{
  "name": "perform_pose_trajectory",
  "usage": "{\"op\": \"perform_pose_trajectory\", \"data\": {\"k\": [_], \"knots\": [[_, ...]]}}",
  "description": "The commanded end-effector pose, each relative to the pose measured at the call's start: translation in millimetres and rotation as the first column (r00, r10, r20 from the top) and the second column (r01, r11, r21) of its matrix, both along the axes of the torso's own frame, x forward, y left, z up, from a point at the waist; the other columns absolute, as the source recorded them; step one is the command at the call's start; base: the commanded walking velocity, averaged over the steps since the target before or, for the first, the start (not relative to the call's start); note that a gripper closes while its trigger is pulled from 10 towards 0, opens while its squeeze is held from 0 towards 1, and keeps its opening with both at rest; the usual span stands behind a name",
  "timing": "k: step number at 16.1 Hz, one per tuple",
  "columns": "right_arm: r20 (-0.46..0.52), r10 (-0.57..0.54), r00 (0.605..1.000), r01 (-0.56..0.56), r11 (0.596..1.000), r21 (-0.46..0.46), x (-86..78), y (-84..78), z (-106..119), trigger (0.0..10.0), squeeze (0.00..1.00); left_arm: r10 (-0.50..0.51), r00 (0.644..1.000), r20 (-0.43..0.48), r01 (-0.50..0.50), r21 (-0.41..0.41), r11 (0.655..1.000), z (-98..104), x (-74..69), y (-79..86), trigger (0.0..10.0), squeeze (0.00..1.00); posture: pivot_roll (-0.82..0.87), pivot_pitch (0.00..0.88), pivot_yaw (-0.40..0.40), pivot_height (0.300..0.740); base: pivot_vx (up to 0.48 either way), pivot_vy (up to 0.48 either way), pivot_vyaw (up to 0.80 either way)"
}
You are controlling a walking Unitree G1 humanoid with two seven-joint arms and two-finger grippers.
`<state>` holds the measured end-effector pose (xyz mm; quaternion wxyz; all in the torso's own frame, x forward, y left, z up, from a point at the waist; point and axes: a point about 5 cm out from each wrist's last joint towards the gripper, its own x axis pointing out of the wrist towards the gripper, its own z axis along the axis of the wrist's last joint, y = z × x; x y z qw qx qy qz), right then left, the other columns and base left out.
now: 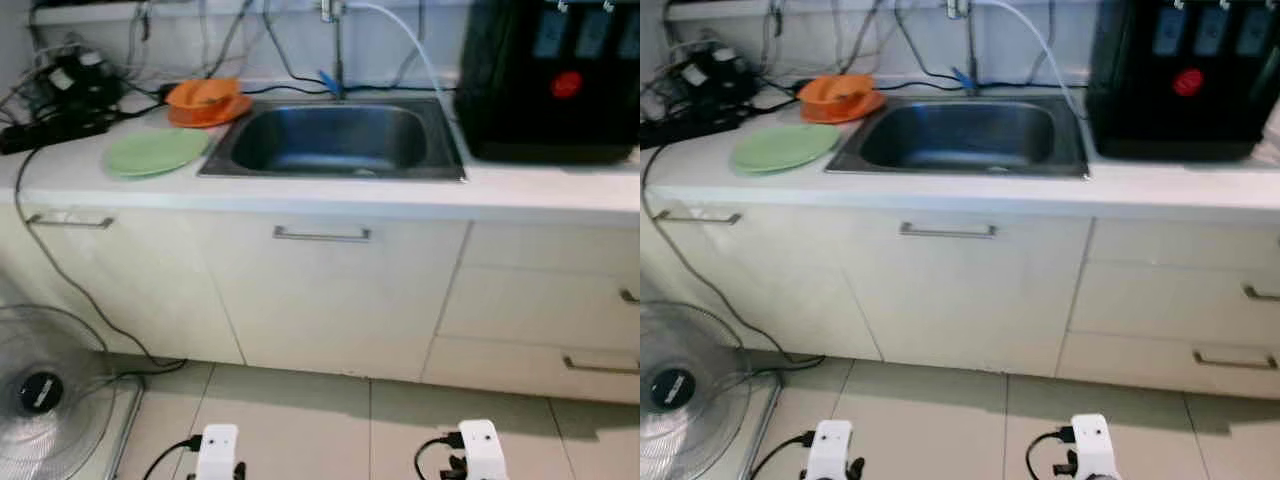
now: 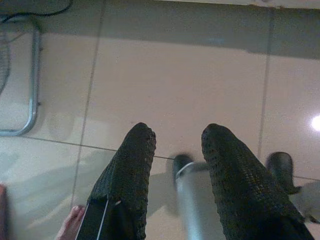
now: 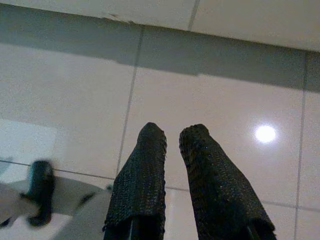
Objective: Kitchen organization
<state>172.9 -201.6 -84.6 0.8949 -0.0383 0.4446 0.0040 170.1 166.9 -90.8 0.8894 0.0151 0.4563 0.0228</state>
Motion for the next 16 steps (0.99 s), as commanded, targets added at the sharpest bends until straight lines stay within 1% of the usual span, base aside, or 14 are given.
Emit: {"op": "perform_pose_trajectory", "data": {"k": [1,14,16], "knots": [[0.003,0.016,1.0,-0.017,1.0,0.023,3.3,11.6,-0.3,10.0,0.0,0.011,1.0,-0.008,-0.011,0.037,0.999,0.3,-1.5,12.9,10.0,0.0,0.06,0.036,0.063,0.74,0.36,0.0,0.0],[-0.003,0.021,1.0,-0.021,0.999,0.024,2.5,12.3,-0.9,10.0,0.0,-0.003,1.0,-0.006,0.003,0.037,0.999,0.4,-0.7,10.4,10.0,0.0,0.06,0.037,0.062,0.74,0.361,0.0,0.0],[-0.004,0.024,1.0,-0.024,1.0,0.021,2.9,12.1,-0.7,10.0,0.0,-0.016,1.0,-0.005,0.016,0.021,1.0,0.5,-0.3,8.7,10.0,0.0,0.06,0.031,0.063,0.74,0.0,0.0,0.0]]}}
